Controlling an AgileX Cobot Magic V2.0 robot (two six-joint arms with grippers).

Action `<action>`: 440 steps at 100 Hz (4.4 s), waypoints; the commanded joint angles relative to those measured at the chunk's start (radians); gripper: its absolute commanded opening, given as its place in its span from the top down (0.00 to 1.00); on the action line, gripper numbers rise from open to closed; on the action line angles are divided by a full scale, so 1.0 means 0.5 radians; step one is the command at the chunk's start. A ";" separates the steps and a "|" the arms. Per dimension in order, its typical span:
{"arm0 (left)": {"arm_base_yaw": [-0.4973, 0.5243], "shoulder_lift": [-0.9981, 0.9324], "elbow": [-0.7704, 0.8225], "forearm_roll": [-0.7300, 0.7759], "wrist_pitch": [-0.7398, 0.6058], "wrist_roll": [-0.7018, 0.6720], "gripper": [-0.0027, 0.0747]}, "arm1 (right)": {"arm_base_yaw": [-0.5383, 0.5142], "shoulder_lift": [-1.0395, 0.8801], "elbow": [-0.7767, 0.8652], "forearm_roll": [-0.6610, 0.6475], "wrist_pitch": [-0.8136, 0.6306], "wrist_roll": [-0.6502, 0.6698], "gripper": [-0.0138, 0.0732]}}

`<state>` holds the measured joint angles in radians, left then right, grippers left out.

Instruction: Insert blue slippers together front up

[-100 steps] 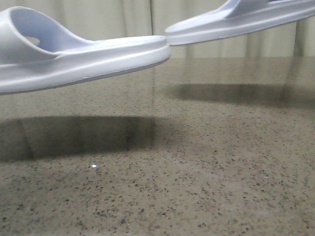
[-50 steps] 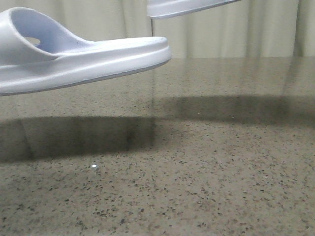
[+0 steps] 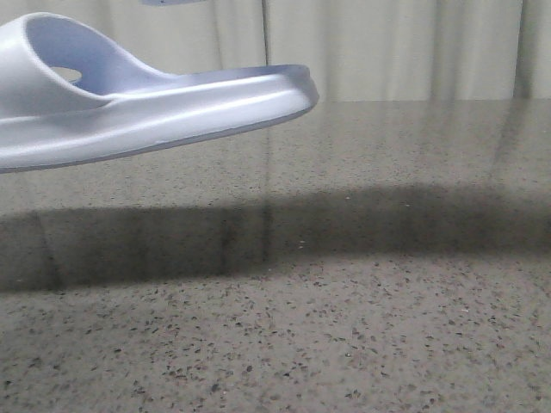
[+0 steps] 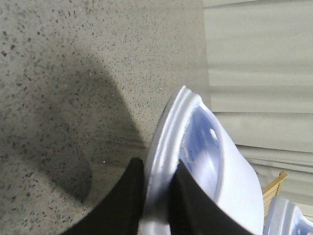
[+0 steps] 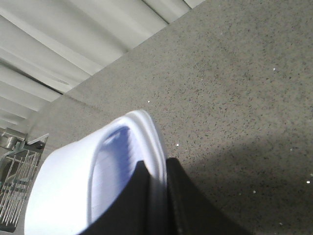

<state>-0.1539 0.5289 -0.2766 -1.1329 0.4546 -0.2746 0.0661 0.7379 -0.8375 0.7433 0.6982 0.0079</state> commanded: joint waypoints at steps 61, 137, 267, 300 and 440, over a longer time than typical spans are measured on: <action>-0.007 0.002 -0.053 -0.355 0.096 0.241 0.94 | 0.003 0.008 0.062 0.216 -0.048 -0.131 0.96; -0.007 0.002 -0.053 -0.553 0.218 0.394 0.94 | 0.322 0.409 0.062 0.568 -0.064 -0.514 0.96; -0.007 0.019 -0.053 -0.980 0.507 0.790 0.94 | 0.760 0.766 0.062 1.138 -0.213 -1.402 0.96; -0.007 0.019 -0.053 -0.980 0.499 0.806 0.94 | 0.752 0.699 0.062 0.850 -0.464 -1.463 0.57; -0.007 0.327 -0.053 -1.096 0.335 1.135 0.94 | 0.748 -0.049 0.062 0.160 -1.097 -1.463 0.38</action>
<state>-0.1497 0.6489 -0.2660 -1.5685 0.5891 0.2264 0.4391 0.7204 -0.7798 0.8237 0.2085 -0.7049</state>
